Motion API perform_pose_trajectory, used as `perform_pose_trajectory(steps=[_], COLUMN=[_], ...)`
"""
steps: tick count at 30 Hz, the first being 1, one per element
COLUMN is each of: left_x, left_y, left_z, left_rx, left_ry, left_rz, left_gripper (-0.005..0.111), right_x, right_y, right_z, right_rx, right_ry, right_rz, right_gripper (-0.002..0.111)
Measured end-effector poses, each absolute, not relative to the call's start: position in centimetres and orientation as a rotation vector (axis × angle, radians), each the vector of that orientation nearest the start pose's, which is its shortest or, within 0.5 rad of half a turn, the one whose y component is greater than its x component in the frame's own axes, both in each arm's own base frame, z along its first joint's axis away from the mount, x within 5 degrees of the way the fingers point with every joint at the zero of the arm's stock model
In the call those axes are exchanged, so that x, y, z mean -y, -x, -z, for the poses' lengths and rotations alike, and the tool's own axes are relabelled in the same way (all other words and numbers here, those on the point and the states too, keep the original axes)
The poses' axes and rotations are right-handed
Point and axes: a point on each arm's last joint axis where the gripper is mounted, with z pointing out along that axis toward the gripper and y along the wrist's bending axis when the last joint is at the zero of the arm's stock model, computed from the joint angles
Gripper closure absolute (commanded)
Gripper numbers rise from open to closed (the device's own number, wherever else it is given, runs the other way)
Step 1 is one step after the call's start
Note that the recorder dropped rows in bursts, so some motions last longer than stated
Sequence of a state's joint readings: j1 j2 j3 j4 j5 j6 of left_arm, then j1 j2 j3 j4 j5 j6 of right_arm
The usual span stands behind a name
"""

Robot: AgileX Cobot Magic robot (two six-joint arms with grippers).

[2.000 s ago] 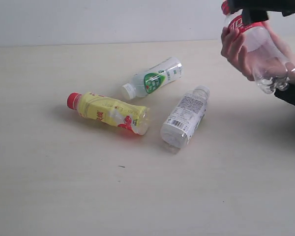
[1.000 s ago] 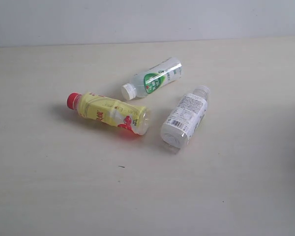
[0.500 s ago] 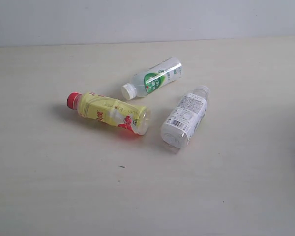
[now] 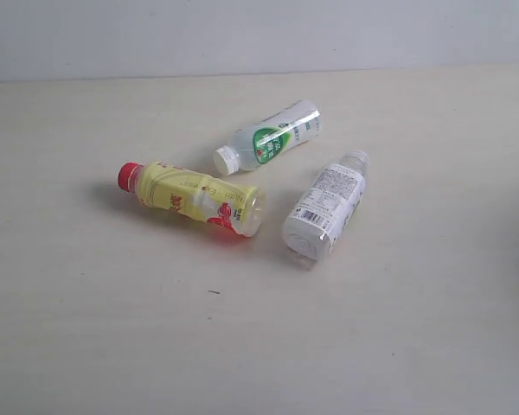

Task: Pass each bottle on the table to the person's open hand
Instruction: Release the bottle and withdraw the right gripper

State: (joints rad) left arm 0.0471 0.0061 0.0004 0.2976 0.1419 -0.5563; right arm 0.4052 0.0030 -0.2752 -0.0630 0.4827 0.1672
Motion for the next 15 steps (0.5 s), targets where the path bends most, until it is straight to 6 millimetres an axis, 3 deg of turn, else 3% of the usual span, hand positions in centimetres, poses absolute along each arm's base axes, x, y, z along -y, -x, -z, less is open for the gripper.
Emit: perform_pose_trajectory(steps=[6,11,15], left_x=[-0.65,-0.65,-0.65], left_y=[-5.65,-5.65,-5.65], left_z=[-20.04,-20.04,-20.04], left_rx=[-1.603,-1.603,-1.603], left_ry=[0.282,0.282,0.282], left_rz=[0.131,0.131,0.131], left_gripper=[0.107,0.107,0.107], right_x=[-1.16,-0.81,-1.11], right_y=[-3.31,-3.46,-3.35], right_z=[-26.00,-26.18,-26.15], right_rx=[-1.692,-1.660,-1.676], right_ry=[0.225,0.261,0.220], right_rz=[-0.368,-0.273,-0.363], right_gripper=[0.108,0.108,0.108])
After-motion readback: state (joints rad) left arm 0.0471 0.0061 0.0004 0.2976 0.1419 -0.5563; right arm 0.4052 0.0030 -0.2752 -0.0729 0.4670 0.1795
